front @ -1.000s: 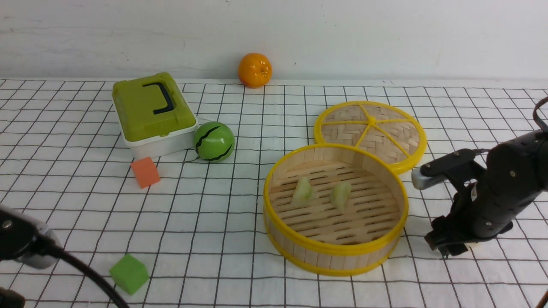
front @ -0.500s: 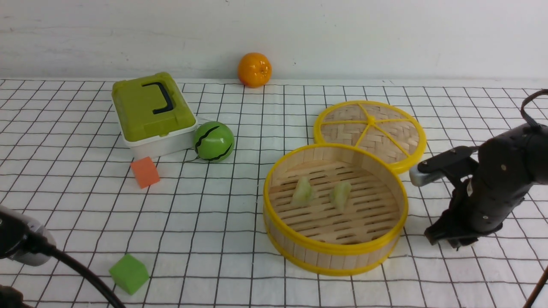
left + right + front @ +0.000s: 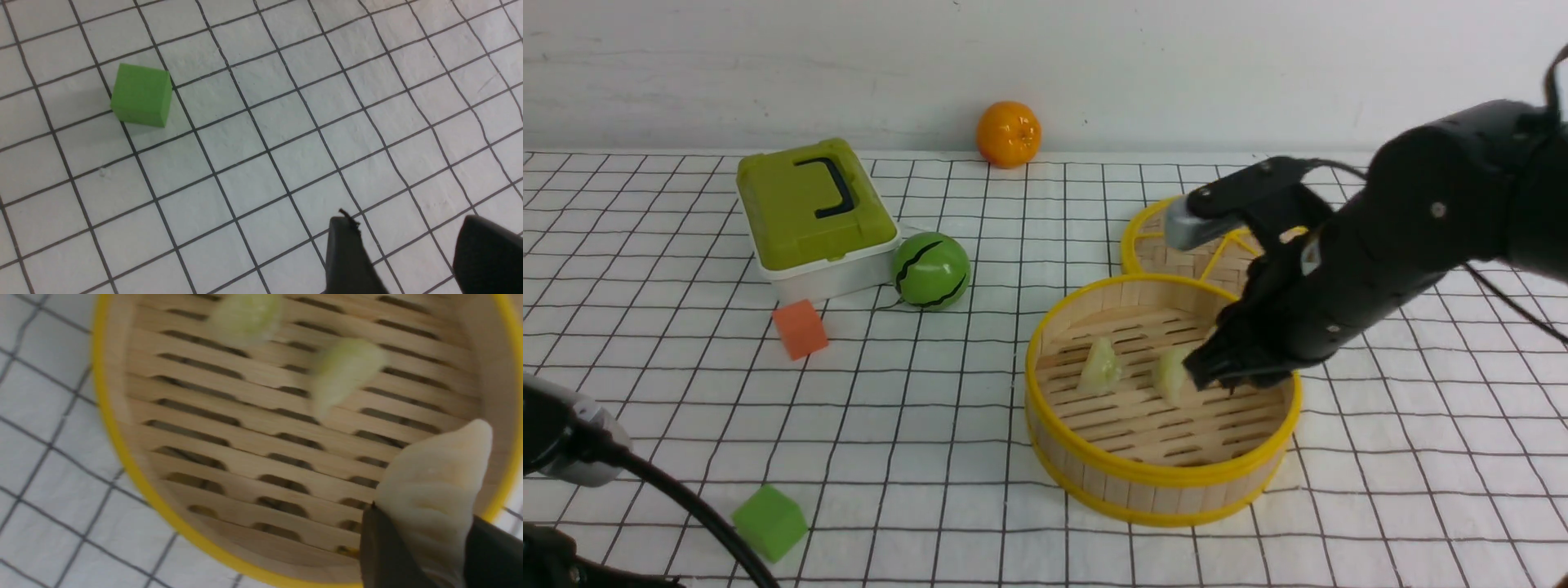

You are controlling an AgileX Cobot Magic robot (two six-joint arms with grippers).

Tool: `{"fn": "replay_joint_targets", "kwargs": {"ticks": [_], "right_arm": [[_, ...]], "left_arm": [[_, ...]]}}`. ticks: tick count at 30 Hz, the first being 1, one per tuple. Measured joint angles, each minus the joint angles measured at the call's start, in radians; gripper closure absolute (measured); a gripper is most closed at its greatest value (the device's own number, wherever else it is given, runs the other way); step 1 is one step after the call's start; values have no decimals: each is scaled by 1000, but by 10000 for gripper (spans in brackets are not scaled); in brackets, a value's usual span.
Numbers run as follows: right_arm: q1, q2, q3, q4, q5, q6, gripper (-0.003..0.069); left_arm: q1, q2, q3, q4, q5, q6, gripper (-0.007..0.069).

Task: Put the dumplings into the steamer on the table with the white tablecloth.
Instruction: 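Place the dumpling in the bamboo steamer basket with the right gripper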

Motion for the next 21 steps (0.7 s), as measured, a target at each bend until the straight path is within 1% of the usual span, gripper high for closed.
{"fn": "replay_joint_targets", "kwargs": {"ticks": [1, 3, 7, 10, 12, 13, 14, 16, 18, 21], "right_arm": [[26, 29, 0, 3, -22, -1, 482], [42, 76, 0, 7, -52, 8, 482], [45, 160, -10, 12, -99, 46, 480], [44, 192, -11, 15, -112, 61, 426], [44, 199, -13, 15, -120, 63, 352], [44, 199, -15, 15, -120, 63, 352], [44, 198, -25, 15, -120, 63, 307], [44, 185, -46, 15, -101, 63, 256], [44, 163, -69, 15, -57, 63, 242], [44, 97, -92, 15, 9, 64, 251]], "left_arm": [[0, 0, 0, -4, 6, 0, 270], [0, 0, 0, -6, 20, 0, 270], [0, 0, 0, -6, 84, 0, 270], [0, -7, 2, -6, 140, 0, 270], [0, -37, 11, -3, 168, 0, 270], [0, -40, 11, -3, 169, 0, 270], [0, -73, 17, 3, 177, 0, 270], [0, -135, 31, 7, 183, 0, 270], [0, -209, 45, 10, 188, 0, 270], [0, -309, 62, 13, 193, 0, 271]]}}
